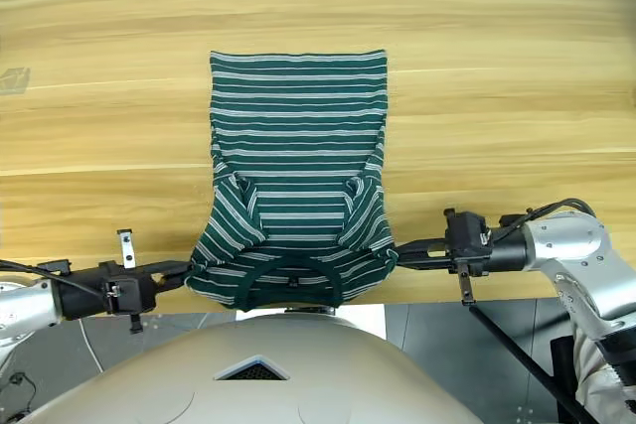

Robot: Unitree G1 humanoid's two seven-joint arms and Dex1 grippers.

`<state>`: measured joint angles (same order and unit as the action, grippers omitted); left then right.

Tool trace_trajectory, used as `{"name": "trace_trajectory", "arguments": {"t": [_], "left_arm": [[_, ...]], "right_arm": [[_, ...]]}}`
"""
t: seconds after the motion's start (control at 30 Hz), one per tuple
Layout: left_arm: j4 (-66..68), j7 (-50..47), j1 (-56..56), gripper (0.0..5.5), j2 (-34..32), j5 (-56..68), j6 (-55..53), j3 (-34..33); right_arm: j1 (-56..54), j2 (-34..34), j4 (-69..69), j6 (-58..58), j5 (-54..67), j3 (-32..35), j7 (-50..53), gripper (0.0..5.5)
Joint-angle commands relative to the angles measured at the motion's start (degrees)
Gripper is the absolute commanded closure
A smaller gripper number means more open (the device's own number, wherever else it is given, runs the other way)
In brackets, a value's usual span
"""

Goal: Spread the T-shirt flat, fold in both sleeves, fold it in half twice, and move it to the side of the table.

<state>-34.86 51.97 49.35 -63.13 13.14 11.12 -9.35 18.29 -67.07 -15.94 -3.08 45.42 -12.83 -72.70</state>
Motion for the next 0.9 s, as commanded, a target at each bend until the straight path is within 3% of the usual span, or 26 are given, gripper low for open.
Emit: {"name": "trace_trajectory", "arguments": {"t": [0.03, 0.2, 0.3, 0.4, 0.47, 0.53, 0.67, 0.77, 0.9], "left_arm": [[-1.1, 6.7, 5.1, 5.48, 0.4, 3.7, -1.9, -8.1], [-3.2, 12.3, 5.8, 5.48, 2.9, 8.2, -4.7, -15.9], [-4.1, 14.3, 3.1, 5.48, 3.0, 9.8, -6.7, -16.6], [-3.3, 14.5, -6.4, 5.48, 0.9, 14.0, -10.6, -15.2], [-0.5, 13.0, -16.4, 5.48, -0.3, 15.4, -14.7, -11.7], [5.1, 8.8, -30.7, 5.48, 1.1, 11.0, -18.5, -4.2], [20.5, -0.5, -53.9, 5.48, 11.9, -0.7, -23.9, 10.2], [32.3, -4.8, -62.9, 5.48, 19.3, -6.1, -23.7, 15.7], [46.1, -8.6, -70.0, 5.48, 26.2, -10.0, -21.0, 18.4]], "right_arm": [[3.4, -0.6, -3.9, 4.1, 2.7, 6.1, -2.1, 5.50], [6.8, 0.2, -5.8, 8.2, 4.3, 13.3, -4.8, 5.50], [5.6, 1.6, -6.6, 10.5, 4.3, 15.4, -5.9, 5.50], [-1.5, 3.8, -3.6, 11.5, 0.2, 13.9, -6.1, 5.50], [-8.6, 7.2, 0.5, 10.5, -4.2, 12.3, -4.5, 5.50], [-17.8, 12.3, 7.2, 7.8, -10.7, 10.0, -1.4, 5.50], [-35.5, 23.2, 25.0, 1.7, -23.6, 4.8, 4.6, 5.50], [-45.2, 29.9, 40.8, -5.2, -31.8, 2.3, 8.7, 5.50], [-53.2, 35.5, 58.5, -13.9, -38.3, 2.0, 13.3, 5.50]]}}
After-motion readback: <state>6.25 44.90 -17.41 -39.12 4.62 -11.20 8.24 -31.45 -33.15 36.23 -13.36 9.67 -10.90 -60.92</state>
